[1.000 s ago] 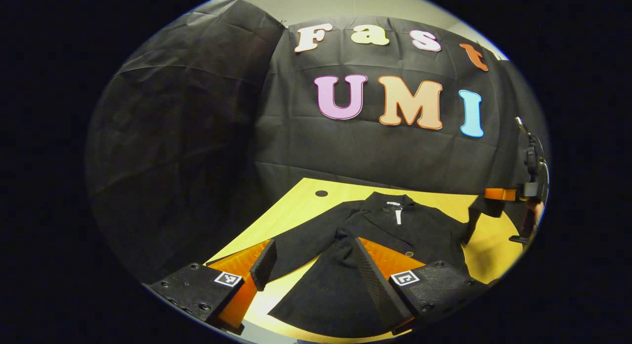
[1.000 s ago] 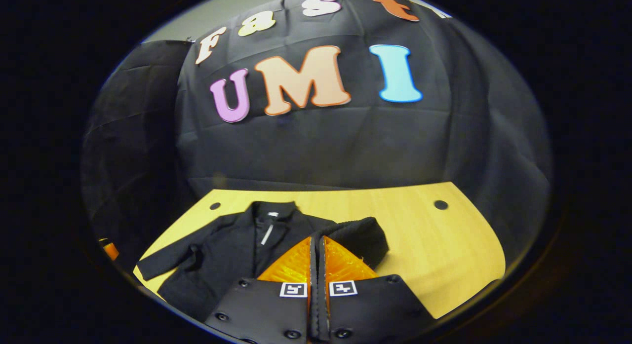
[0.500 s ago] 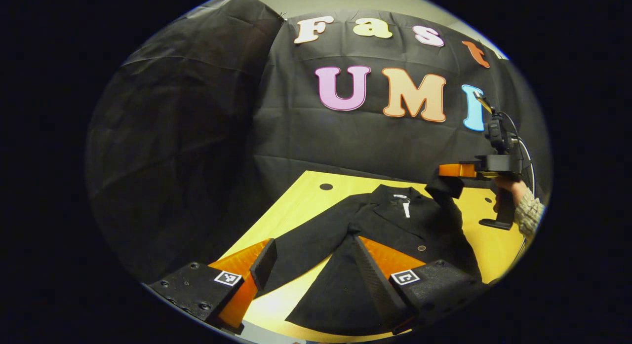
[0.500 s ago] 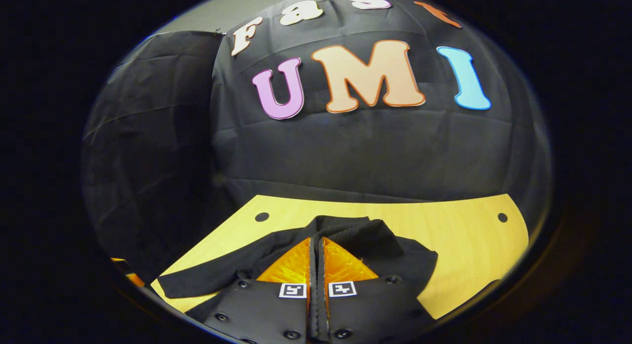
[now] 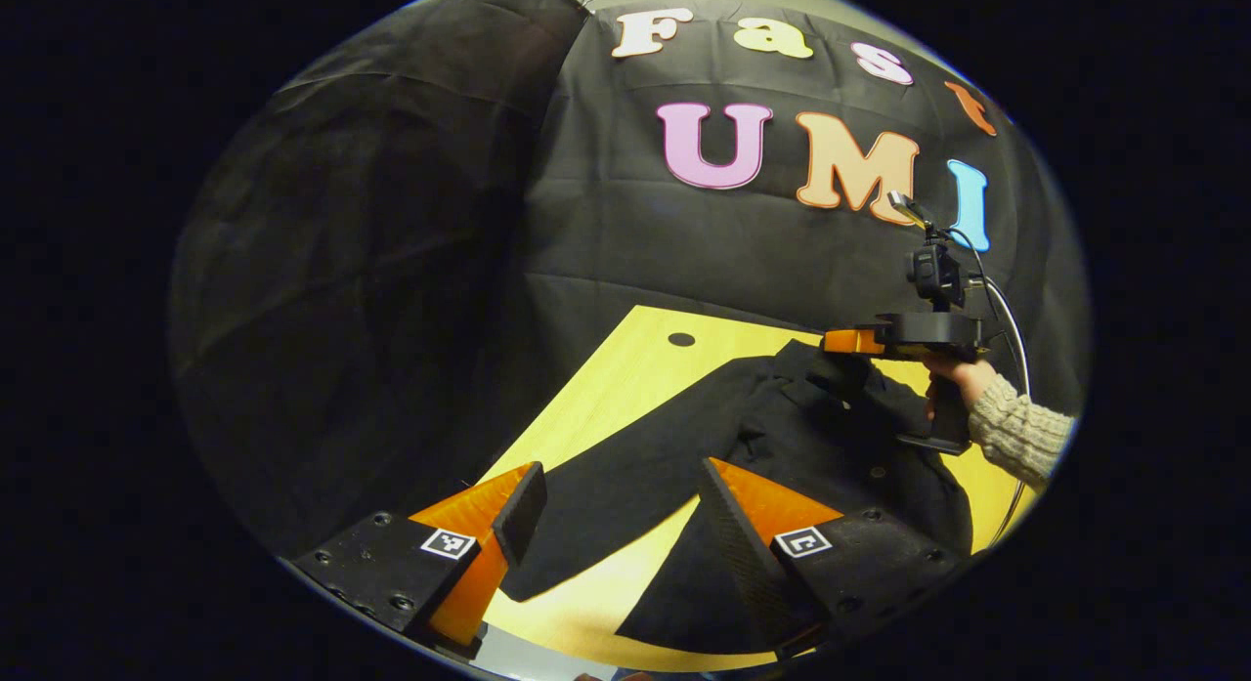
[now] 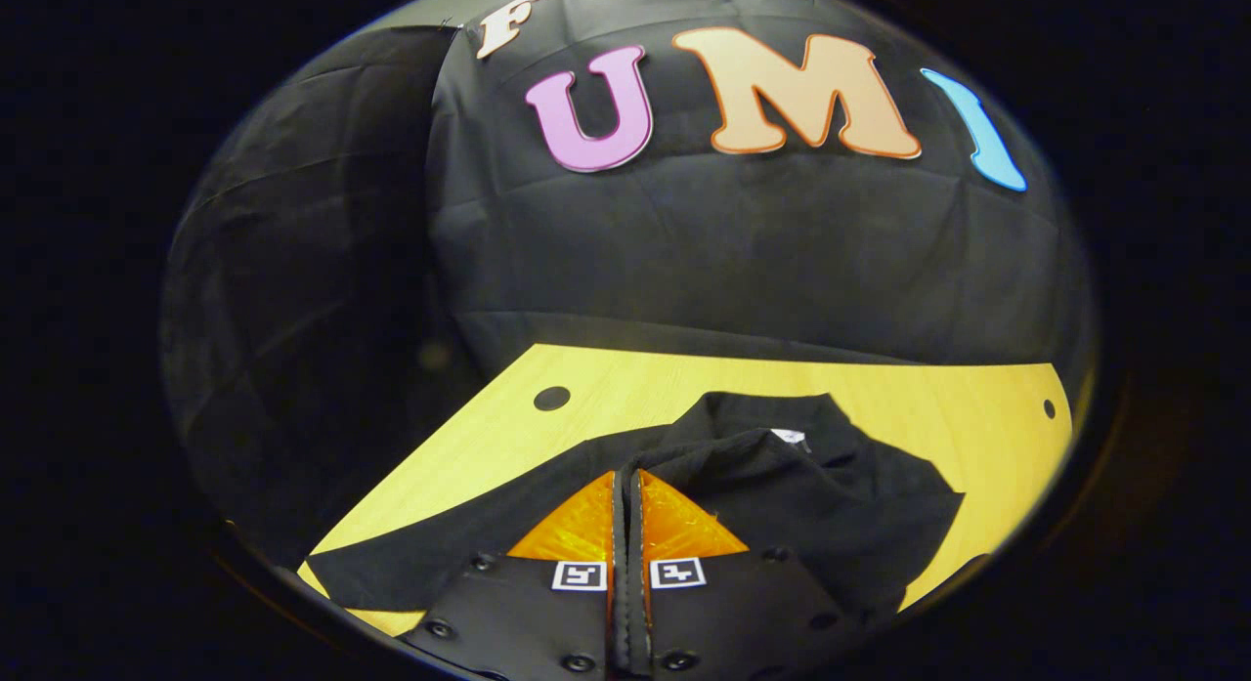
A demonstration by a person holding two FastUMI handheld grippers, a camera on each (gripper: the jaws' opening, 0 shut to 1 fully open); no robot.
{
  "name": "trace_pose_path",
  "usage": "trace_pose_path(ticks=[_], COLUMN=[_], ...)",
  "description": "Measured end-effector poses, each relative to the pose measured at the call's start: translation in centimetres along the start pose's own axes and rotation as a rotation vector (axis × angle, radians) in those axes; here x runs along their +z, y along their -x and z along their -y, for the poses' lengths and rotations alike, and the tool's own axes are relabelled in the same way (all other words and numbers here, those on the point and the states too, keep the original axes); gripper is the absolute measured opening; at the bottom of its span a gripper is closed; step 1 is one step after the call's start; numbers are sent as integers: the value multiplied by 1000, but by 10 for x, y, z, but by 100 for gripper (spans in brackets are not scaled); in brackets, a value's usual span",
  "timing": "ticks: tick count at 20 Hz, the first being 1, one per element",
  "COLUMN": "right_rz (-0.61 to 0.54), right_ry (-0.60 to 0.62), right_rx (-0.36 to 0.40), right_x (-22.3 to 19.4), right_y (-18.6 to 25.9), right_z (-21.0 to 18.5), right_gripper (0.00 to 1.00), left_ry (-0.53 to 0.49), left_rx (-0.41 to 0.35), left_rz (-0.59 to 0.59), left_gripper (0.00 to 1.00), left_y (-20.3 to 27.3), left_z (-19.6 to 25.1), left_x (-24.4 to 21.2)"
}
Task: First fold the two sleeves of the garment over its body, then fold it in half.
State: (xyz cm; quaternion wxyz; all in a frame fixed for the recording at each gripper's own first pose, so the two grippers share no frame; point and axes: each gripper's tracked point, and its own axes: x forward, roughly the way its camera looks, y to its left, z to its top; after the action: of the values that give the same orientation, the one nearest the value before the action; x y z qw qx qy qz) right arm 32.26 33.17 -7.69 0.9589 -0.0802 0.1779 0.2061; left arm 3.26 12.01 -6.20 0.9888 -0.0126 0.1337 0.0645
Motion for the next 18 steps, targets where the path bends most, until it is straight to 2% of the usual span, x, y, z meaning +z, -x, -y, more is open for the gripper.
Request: trace_pose_path(ticks=[3,7,8,10,13,16,17,18], right_rz=[-53,-135,-141,-121,-89,-79,-72,-59], right_ry=[4,-25,-41,-69,-109,-140,-138,-130], right_rx=[11,-36,-16,29,60,96,98,98], right_x=[-19,-42,-44,-40,-28,-22,-18,-13], right_y=[-30,-53,-59,-59,-59,-58,-51,-47], right_z=[-12,-10,-14,-20,-19,-19,-17,-15], right_gripper=[2,2,2,10,37,75,76,83], left_ry=[-8,12,18,29,37,46,53,59], left_rx=[3,-4,-6,-11,-19,-15,-10,-6], left_rz=[-36,-61,-69,-85,-105,-112,-111,-114], left_gripper=[95,95,95,95,95,95,95,95], left_y=[-10,-13,-13,-17,-23,-28,-29,-30], left_z=[-9,-8,-8,-8,-7,-5,-7,-9], left_x=[-10,-16,-17,-23,-28,-29,-29,-31])
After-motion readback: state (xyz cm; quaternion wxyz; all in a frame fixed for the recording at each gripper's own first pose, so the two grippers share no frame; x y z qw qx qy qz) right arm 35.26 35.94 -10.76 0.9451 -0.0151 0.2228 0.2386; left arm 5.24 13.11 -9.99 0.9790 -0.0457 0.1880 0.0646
